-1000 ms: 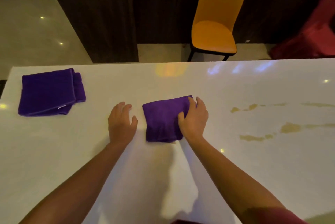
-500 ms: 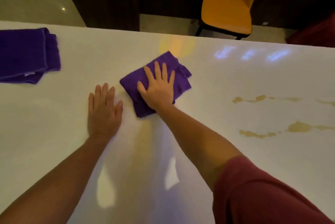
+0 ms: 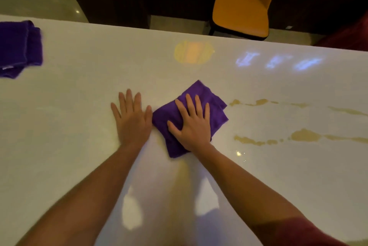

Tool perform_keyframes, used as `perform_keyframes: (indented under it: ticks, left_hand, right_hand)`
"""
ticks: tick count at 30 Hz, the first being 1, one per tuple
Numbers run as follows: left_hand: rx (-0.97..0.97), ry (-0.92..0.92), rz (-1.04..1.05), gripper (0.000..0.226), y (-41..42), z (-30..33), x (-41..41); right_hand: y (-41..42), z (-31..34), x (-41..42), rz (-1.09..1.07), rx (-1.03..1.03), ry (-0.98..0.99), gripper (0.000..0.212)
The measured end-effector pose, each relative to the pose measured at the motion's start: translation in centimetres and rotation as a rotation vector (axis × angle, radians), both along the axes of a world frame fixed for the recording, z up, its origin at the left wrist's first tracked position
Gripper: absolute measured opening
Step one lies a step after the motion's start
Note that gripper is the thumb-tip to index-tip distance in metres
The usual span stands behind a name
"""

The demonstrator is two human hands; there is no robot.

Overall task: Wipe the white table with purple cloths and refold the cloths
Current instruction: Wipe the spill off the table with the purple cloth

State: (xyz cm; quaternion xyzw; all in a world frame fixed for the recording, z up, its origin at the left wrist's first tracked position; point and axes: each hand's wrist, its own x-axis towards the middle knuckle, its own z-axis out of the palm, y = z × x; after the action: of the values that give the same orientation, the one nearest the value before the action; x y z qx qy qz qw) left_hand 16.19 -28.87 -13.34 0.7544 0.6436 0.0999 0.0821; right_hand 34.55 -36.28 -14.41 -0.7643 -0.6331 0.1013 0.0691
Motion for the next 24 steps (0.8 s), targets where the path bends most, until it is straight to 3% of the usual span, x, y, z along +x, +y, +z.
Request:
perform_keyframes:
  ticks: [7,13,16,19,24]
  left_hand:
    - [0.029,0.086,0.017,0.061,0.4,-2.3,0.0]
    - [0.011,0.029,-0.012,0.060,0.1,-1.1,0.1]
    - [0.082,-0.062,-0.155,0.050,-0.4,-0.6,0.5]
    - [0.133,-0.219,-0.256,0.048,-0.7,0.7,4.2]
    - [-0.025,-0.280,-0.119,0.054,-2.5,0.8,11.7]
  right_hand:
    - [10.4,1.2,5.6,-0.138,-0.109,0.028,0.082]
    - [-3.7,0.9,1.5,-0.096,-0.033,0.011,0.080]
    - [-7.8,0.6,1.7,-0.044,-0.070,-0.005,0.079]
    - [-4.5,0.6,3.2,-0.002,-0.041,-0.016,0.079]
    - [4.1,0.4,9.6,-0.052,0.033,0.004,0.076]
